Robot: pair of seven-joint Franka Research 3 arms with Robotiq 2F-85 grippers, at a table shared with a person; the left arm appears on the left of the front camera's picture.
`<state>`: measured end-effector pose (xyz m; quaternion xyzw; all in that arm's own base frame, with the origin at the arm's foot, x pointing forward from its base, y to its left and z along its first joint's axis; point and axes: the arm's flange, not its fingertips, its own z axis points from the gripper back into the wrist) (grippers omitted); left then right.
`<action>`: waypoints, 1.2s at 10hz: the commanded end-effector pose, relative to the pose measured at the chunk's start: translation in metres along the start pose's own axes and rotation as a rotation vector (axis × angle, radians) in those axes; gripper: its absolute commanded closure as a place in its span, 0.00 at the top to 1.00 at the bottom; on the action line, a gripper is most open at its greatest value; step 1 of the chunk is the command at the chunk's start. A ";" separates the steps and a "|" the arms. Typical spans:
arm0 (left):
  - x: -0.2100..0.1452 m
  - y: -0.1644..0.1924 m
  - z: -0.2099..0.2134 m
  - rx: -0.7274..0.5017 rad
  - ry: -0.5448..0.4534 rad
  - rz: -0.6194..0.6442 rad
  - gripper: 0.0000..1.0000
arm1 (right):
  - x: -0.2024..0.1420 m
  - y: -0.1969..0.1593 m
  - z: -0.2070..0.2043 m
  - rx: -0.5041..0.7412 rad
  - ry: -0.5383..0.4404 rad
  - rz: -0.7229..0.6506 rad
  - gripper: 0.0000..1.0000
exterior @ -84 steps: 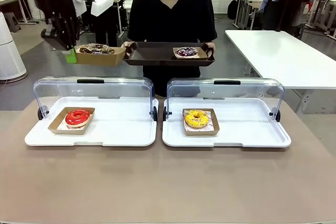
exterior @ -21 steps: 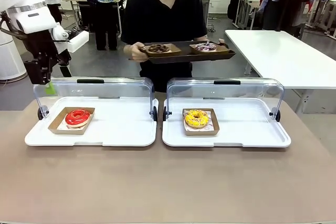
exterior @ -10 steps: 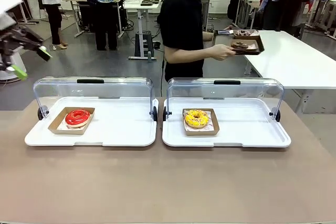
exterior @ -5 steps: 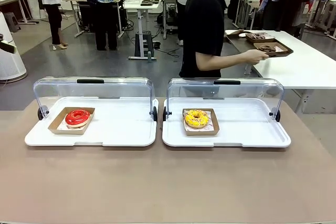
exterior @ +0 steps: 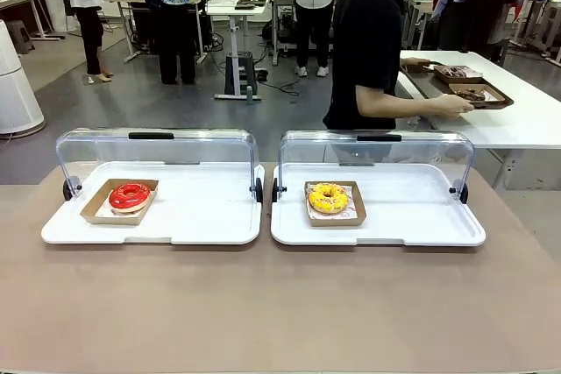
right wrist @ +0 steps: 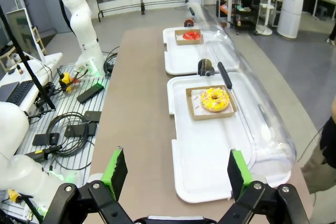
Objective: Provide the desired donut to the person.
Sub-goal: Place the picked Paper togo box onto the Handle tray extended by the person.
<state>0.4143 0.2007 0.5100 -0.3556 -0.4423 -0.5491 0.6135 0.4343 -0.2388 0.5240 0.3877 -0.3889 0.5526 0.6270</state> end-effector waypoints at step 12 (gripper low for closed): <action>-0.018 0.005 0.014 0.001 -0.032 0.038 1.00 | 0.000 0.000 -0.001 0.001 -0.001 0.001 1.00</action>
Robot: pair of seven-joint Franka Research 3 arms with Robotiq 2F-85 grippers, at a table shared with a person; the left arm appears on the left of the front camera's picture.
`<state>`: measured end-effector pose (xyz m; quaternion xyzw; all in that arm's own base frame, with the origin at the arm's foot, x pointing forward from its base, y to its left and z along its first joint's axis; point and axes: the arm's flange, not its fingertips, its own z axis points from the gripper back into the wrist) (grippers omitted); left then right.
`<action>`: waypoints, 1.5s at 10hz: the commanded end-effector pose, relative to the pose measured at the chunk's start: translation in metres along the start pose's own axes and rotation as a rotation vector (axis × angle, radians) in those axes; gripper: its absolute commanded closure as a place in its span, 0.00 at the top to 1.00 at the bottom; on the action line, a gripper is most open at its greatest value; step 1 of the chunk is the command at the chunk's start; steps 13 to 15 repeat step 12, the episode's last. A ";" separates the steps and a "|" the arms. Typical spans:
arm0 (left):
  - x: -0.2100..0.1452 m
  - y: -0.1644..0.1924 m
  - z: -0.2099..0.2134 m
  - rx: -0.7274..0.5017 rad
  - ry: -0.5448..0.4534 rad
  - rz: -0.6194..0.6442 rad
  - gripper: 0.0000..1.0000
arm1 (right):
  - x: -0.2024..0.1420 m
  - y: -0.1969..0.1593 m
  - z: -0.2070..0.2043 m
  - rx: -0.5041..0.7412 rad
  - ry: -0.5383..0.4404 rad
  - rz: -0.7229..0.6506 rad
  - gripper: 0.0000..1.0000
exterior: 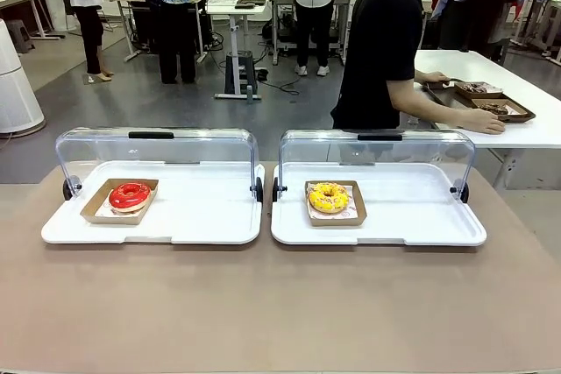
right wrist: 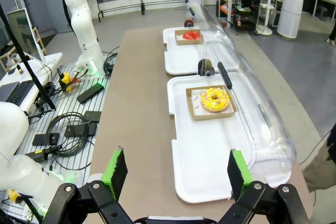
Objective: Provide the desired donut to the person.
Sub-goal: Place the picked Paper togo box onto the Handle tray extended by the person.
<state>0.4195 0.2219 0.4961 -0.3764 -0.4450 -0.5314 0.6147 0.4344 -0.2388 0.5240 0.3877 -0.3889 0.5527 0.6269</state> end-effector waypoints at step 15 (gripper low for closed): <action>0.002 -0.003 0.000 0.008 0.005 -0.002 1.00 | 0.000 0.000 -0.001 0.001 -0.001 0.001 1.00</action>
